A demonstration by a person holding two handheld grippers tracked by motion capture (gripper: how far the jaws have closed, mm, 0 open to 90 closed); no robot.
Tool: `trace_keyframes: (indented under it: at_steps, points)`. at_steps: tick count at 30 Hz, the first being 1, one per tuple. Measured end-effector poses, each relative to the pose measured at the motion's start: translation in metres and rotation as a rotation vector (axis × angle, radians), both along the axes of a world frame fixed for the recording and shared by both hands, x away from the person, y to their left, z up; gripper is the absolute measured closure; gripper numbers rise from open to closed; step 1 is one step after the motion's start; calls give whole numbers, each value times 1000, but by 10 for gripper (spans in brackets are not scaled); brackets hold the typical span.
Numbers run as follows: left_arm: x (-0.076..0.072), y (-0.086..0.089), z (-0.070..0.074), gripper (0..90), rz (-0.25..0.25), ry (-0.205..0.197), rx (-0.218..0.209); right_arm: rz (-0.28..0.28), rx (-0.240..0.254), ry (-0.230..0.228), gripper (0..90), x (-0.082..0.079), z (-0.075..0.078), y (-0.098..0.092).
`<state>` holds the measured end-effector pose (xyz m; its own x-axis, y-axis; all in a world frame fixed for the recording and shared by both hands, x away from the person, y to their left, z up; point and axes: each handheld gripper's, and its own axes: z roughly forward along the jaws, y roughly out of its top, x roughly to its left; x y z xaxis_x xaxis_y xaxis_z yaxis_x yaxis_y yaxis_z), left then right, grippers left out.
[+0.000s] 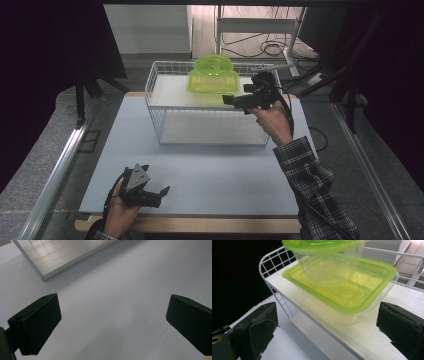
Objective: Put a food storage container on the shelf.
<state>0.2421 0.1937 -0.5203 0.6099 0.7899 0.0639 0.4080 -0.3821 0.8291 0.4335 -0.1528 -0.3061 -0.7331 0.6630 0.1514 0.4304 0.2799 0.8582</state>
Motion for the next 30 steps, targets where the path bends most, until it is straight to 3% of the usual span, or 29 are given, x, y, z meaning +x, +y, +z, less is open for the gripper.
trace_keyframes:
  at_steps: [9, 30]
  points:
    - [0, 0, 0, 0, -2, 1, 2, 15, -27, -22, 21, -11, -9, -2]
    - [0, -1, -1, 0, -13, 8, 6, 34, -87, -17, 0, -29, -36, -7]
